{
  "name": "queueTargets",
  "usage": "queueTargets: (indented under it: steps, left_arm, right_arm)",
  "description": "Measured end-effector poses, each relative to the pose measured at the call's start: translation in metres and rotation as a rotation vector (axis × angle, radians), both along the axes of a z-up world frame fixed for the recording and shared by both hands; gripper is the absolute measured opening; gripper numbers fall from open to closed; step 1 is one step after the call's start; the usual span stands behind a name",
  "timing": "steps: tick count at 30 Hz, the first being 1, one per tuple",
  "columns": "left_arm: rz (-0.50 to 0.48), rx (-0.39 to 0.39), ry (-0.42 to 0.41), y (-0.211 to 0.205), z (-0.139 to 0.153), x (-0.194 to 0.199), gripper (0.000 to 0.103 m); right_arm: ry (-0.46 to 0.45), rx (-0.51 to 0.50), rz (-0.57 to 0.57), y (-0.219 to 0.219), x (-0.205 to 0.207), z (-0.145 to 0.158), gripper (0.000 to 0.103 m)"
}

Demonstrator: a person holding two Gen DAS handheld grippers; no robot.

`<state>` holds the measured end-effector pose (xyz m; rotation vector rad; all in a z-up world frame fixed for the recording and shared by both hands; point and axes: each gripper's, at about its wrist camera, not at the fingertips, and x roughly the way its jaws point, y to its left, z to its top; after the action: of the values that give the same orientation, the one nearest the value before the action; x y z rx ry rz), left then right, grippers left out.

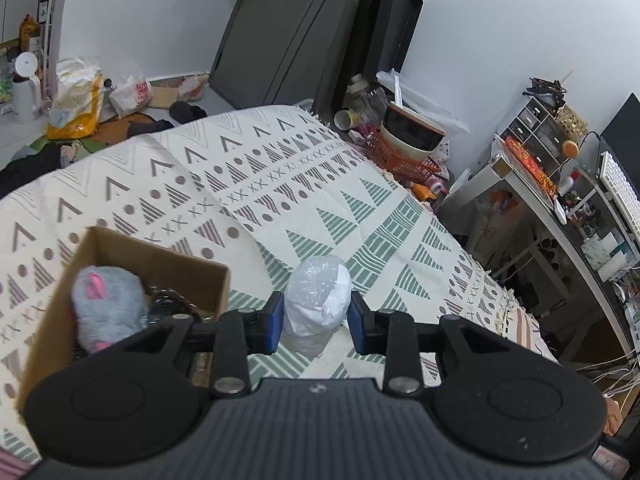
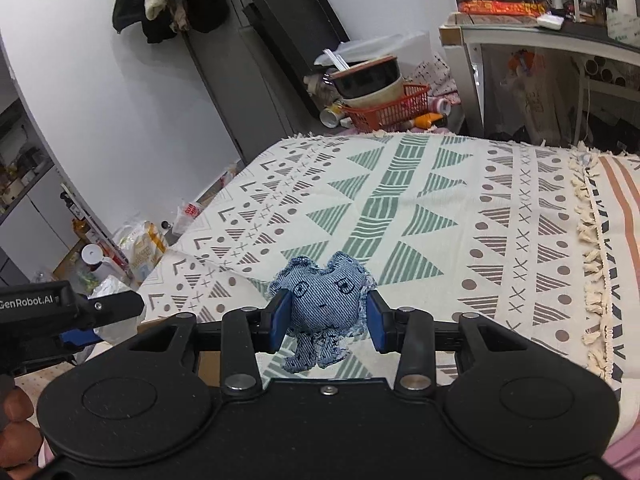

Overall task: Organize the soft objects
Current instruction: 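Carry the white bag and denim plush over the box and open both grippers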

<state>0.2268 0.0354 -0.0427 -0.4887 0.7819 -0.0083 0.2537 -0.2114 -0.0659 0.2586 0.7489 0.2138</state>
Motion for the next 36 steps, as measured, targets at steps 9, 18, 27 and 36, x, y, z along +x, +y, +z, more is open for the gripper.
queueTargets:
  steps: [9,18,27,36]
  left_arm:
    - [0.016,-0.017,0.038,0.028,0.005,-0.027,0.033]
    - [0.060,0.020,0.046,0.067,0.008,-0.047,0.033]
    - [0.072,0.049,0.088,0.089,-0.006,-0.056,0.033]
    - [0.105,0.026,0.133,0.107,-0.029,-0.060,0.033]
  right_arm:
    - [-0.035,0.054,0.043,0.033,-0.020,0.017,0.039]
    - [-0.044,0.085,0.116,0.078,-0.034,0.024,0.040]
    - [-0.032,0.070,0.187,0.108,-0.047,0.022,0.040]
    - [0.025,0.035,0.281,0.139,-0.054,0.006,0.041]
